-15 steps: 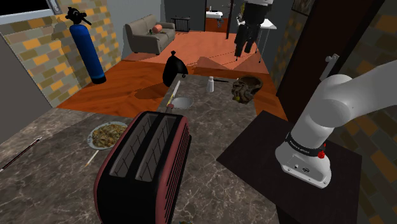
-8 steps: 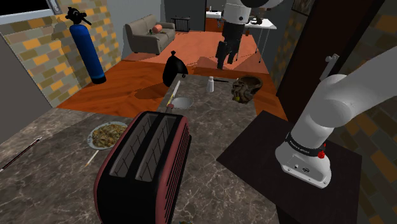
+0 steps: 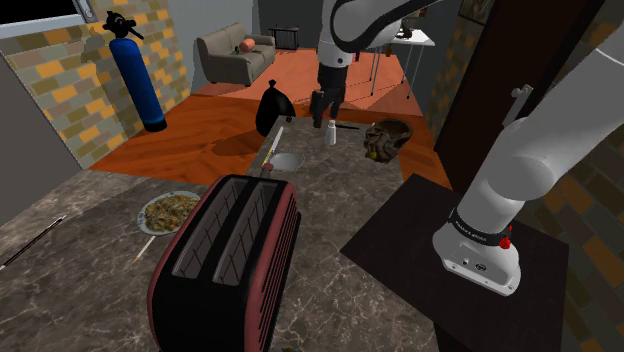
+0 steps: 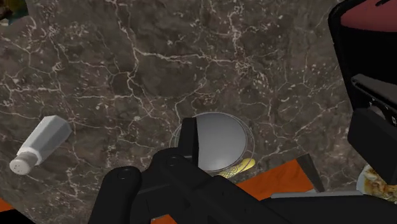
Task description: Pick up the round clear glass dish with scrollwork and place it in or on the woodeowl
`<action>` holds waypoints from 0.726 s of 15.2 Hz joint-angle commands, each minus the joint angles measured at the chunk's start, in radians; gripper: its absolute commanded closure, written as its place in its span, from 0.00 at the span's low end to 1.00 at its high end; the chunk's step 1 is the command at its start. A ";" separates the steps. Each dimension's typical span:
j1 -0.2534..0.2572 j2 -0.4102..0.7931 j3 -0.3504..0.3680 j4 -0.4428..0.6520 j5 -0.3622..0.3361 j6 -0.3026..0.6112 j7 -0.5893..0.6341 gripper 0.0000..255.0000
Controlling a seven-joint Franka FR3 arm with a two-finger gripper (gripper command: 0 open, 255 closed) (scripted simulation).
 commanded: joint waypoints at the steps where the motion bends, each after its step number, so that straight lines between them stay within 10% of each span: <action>1: 0.002 0.085 0.011 0.032 -0.010 0.051 0.008 0.00; 11: 0.028 0.487 0.033 0.268 -0.098 0.198 0.063 0.00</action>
